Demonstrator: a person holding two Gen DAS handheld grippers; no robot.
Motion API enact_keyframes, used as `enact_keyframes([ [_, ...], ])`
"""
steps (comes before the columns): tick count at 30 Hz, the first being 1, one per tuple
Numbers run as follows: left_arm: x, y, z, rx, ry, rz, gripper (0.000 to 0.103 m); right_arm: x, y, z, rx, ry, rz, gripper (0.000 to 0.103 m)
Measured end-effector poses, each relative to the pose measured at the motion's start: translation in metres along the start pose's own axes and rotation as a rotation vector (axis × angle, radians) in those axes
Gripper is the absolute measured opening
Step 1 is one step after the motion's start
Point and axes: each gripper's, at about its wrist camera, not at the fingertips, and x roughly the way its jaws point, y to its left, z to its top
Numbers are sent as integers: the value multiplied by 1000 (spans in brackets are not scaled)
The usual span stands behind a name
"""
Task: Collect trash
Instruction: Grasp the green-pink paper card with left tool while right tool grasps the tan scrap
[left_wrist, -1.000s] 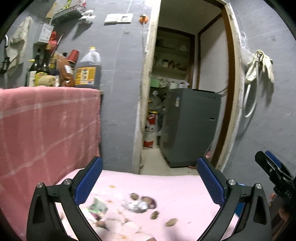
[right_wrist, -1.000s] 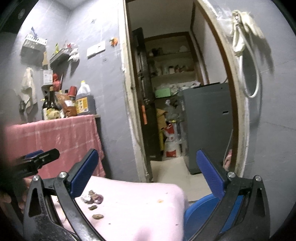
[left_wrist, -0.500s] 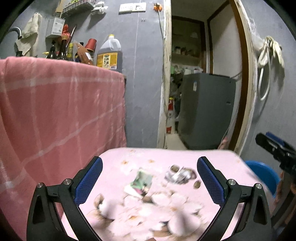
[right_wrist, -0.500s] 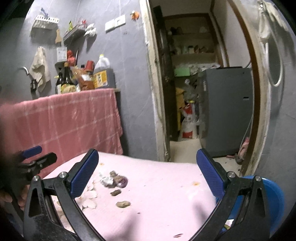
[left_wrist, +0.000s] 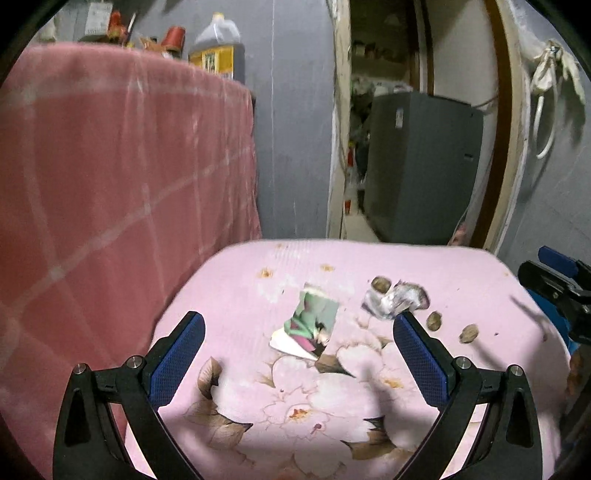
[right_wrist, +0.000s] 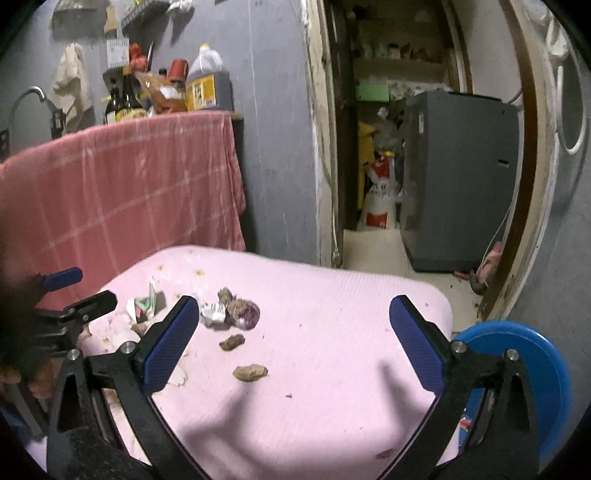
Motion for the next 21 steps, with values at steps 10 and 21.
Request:
enact_keyframes([
  [10,35,17,6,-68,134,-14,100,33,8,-17,-10,201,59,76],
  [21,59,15,13,-44,237,-49,81,56,27,-25,-61,331,118,47],
])
